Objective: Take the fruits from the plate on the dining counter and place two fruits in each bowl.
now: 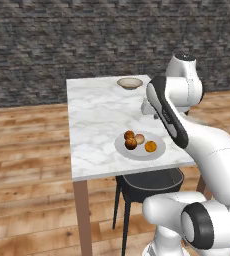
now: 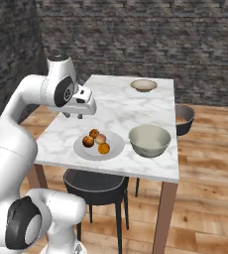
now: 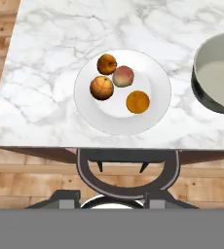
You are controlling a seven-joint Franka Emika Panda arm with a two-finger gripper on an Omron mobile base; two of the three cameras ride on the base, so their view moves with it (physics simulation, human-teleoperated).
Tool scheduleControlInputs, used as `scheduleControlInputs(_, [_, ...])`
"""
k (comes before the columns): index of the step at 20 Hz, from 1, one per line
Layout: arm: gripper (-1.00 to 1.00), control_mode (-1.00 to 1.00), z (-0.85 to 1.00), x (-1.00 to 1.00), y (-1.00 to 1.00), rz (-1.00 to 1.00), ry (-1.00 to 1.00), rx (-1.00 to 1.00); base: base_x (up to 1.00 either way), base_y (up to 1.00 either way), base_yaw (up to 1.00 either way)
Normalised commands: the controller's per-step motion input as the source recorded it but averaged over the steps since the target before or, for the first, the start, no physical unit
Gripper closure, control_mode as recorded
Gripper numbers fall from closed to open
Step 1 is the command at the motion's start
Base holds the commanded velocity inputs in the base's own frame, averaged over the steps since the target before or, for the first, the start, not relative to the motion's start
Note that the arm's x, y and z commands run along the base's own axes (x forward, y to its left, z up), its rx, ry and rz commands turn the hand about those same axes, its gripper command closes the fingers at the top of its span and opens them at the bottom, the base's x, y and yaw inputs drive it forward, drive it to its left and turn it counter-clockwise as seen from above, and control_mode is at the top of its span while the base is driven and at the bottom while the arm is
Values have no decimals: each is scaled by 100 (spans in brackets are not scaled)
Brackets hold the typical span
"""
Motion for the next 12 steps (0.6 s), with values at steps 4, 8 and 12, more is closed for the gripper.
scheduleControlInputs(4, [-100, -100, -7, 8, -1, -8, 9, 0, 0, 0, 0])
scheduleControlInputs(8, [-100, -100, -51, 67, 9, -46, 16, -2, 0, 0, 0])
scheduleControlInputs(12, [-100, -100, -78, 73, 38, -59, 4, 0, 0, 0, 0])
